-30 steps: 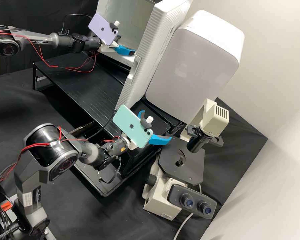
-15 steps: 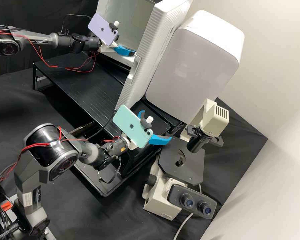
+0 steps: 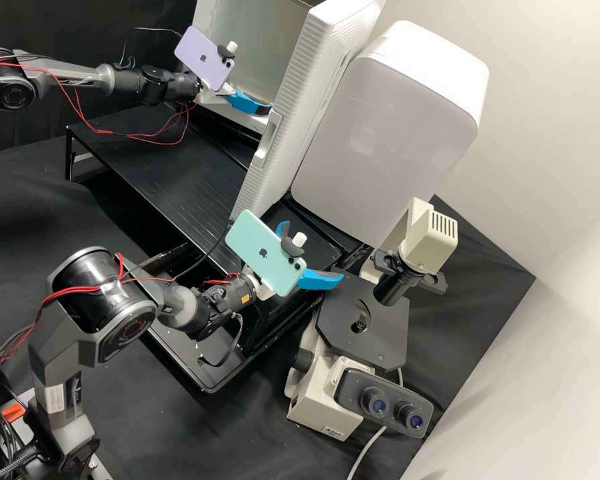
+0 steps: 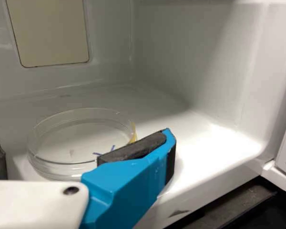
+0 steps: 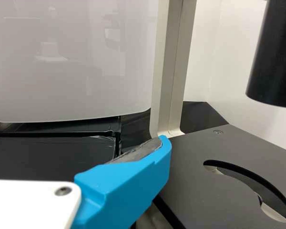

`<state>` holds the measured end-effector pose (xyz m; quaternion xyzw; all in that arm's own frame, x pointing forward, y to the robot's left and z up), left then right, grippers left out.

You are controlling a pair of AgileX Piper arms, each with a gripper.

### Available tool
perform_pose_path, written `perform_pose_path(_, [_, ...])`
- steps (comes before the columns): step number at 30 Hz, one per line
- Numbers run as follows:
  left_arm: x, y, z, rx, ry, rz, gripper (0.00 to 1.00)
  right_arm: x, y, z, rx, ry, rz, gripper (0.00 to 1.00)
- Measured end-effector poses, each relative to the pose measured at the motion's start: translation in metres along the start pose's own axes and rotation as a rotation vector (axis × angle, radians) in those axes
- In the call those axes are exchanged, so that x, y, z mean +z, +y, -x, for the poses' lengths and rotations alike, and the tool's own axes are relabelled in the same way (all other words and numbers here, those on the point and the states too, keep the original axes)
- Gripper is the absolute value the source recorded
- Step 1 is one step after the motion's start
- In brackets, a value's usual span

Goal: Place the petri dish in the incubator

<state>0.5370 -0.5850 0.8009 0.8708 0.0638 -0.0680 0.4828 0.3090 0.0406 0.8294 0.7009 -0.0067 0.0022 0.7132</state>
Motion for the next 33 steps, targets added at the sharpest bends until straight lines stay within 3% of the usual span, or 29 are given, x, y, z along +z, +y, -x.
perform_pose_path(4, [0.001,0.000,0.004,-0.011,-0.012,-0.001,1.00,0.000,0.000,0.000,0.000,0.000,0.000,1.00])
perform_pose_path(7, [0.002,0.000,0.009,-0.013,-0.026,-0.043,1.00,0.000,0.000,0.000,0.000,0.000,0.000,1.00])
perform_pose_path(8, [0.002,0.000,0.012,-0.013,-0.030,-0.025,1.00,0.000,0.000,0.000,0.000,0.000,0.000,1.00])
perform_pose_path(10, [0.003,0.001,0.018,-0.012,-0.047,-0.037,1.00,0.000,0.000,0.000,0.000,0.000,0.000,1.00])
perform_pose_path(11, [0.005,0.001,0.024,-0.010,-0.061,-0.073,1.00,0.000,0.000,0.000,0.000,0.000,0.000,1.00])
perform_pose_path(12, [0.006,0.001,0.029,-0.009,-0.066,-0.045,1.00,0.000,0.000,0.000,0.000,0.000,0.000,1.00])
perform_pose_path(16, [0.021,-0.002,0.049,0.008,-0.136,-0.084,1.00,0.000,0.000,0.000,0.000,0.000,0.000,1.00])
perform_pose_path(17, [0.024,-0.004,0.055,0.008,-0.148,-0.076,1.00,0.000,0.000,0.000,0.000,0.000,0.000,1.00])
perform_pose_path(24, [0.047,-0.012,0.101,0.114,-0.176,-0.137,1.00,0.000,0.000,0.000,0.000,0.000,0.000,1.00])
perform_pose_path(28, [0.051,-0.016,0.125,0.194,-0.182,-0.123,1.00,0.000,0.000,0.000,0.000,0.000,0.000,1.00])
perform_pose_path(33, [0.050,-0.021,0.153,0.260,-0.295,-0.048,1.00,0.000,0.000,0.000,0.000,0.000,0.000,1.00])
